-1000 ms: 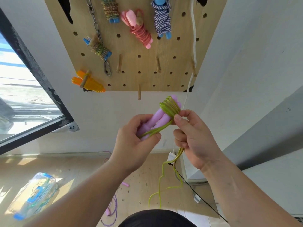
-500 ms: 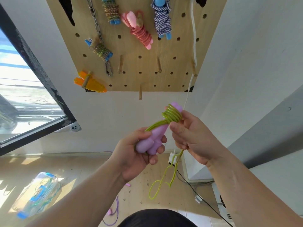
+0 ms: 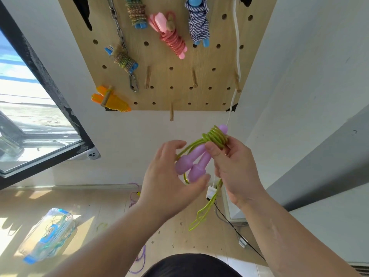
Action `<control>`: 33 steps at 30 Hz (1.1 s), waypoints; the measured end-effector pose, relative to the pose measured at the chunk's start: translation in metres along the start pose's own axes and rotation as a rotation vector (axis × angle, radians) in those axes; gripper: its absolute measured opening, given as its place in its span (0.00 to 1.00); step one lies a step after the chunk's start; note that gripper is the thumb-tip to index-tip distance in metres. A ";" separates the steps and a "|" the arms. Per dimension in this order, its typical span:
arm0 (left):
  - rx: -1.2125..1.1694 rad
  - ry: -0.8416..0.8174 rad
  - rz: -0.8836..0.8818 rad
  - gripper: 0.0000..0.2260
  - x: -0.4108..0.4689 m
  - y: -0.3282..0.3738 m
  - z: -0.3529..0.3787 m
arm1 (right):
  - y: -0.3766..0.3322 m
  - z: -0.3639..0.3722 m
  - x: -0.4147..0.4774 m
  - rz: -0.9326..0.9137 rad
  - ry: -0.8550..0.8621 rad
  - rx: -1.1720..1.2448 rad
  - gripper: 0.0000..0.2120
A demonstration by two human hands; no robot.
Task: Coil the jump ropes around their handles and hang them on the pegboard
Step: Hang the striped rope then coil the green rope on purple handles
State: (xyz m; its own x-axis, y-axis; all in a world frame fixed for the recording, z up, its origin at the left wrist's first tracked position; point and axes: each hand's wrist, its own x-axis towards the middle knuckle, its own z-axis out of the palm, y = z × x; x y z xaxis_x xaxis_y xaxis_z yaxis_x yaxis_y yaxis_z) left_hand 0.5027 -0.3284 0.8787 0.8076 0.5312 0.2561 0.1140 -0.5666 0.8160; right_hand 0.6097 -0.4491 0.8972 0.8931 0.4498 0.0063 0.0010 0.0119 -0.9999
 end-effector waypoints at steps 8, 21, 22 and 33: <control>0.354 0.147 0.310 0.24 0.016 -0.011 0.013 | 0.000 0.014 0.002 0.001 0.012 -0.103 0.06; -0.267 -0.089 -0.195 0.18 0.016 0.001 -0.014 | -0.025 -0.027 0.004 0.050 -0.283 -0.196 0.05; -0.353 -0.121 -0.236 0.18 0.016 0.002 -0.015 | -0.026 -0.027 0.004 0.050 -0.282 -0.192 0.05; -1.172 -0.597 -0.460 0.26 0.021 0.002 -0.029 | -0.032 -0.023 0.004 -0.080 -0.271 -0.207 0.26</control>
State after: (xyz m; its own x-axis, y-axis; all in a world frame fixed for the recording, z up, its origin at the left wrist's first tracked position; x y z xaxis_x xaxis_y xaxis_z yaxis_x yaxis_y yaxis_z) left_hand 0.5024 -0.3000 0.9006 0.9862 0.0094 -0.1655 0.1279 0.5923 0.7955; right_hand 0.6236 -0.4686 0.9289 0.7347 0.6757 0.0595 0.1825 -0.1124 -0.9768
